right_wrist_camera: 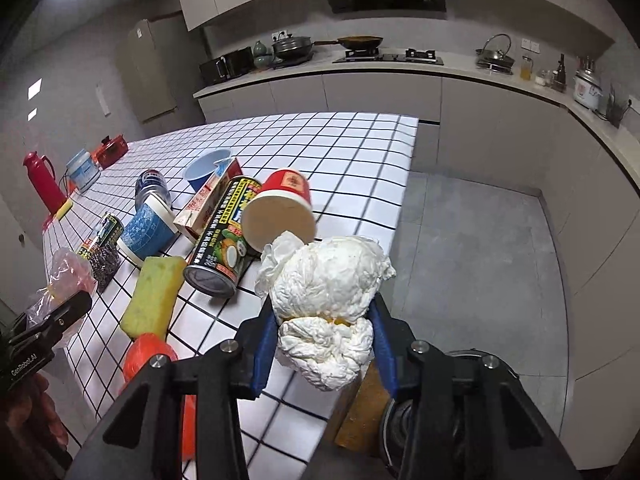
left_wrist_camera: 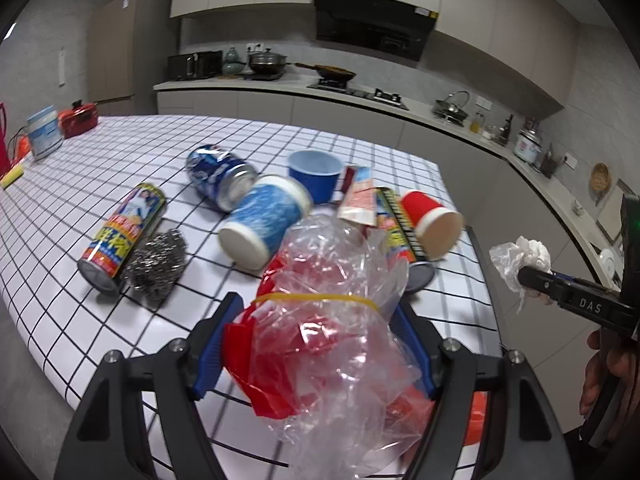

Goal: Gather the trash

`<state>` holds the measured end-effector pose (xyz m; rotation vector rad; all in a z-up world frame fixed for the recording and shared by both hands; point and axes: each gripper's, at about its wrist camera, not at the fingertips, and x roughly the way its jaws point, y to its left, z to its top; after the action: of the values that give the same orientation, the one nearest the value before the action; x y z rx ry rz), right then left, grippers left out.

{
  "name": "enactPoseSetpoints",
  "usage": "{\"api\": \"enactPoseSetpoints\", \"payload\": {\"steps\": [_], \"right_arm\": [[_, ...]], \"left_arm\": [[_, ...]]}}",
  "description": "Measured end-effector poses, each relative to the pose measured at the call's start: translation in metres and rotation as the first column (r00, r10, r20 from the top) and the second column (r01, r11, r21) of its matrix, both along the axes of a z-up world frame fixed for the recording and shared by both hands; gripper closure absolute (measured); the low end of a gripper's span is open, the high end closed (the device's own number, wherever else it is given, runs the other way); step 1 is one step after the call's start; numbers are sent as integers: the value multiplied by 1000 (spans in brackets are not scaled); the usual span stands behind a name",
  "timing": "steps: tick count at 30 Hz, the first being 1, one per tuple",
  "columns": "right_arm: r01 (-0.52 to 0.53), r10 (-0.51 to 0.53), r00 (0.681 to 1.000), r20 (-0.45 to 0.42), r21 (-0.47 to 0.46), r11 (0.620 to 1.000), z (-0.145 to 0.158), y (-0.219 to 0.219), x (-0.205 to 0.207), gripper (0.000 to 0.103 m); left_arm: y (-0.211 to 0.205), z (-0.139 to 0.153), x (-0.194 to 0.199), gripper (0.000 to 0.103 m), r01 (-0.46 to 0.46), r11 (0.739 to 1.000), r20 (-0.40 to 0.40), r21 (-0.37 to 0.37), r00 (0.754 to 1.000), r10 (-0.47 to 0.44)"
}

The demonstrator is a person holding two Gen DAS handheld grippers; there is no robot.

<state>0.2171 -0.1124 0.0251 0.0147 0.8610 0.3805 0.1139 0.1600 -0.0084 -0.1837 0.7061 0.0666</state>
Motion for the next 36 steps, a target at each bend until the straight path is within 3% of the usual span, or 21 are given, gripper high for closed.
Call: {"api": "enactPoseSetpoints", "payload": {"steps": [9,18,26,36], "right_arm": [[78,-78,997,5,-9,997,5,-58,-25,58],[160,-161,987,-22,-37,986,-11,-130,-49,57],[164,-167,985,-52,-55,985,-44,-177,-60,57],[74,-84,992,-98,-96,993,-97,-209,-61,57]], "left_arm": [[-58,7,3,29,114,993,26,-8,993,-114],[-144,-1,8,29,273,962,14,-22,962,-272],[-218,-26,15,29,372,927,-32,-41,927,-373],[-266,-66,18,29,388,918,-113,-80,911,-396]]}}
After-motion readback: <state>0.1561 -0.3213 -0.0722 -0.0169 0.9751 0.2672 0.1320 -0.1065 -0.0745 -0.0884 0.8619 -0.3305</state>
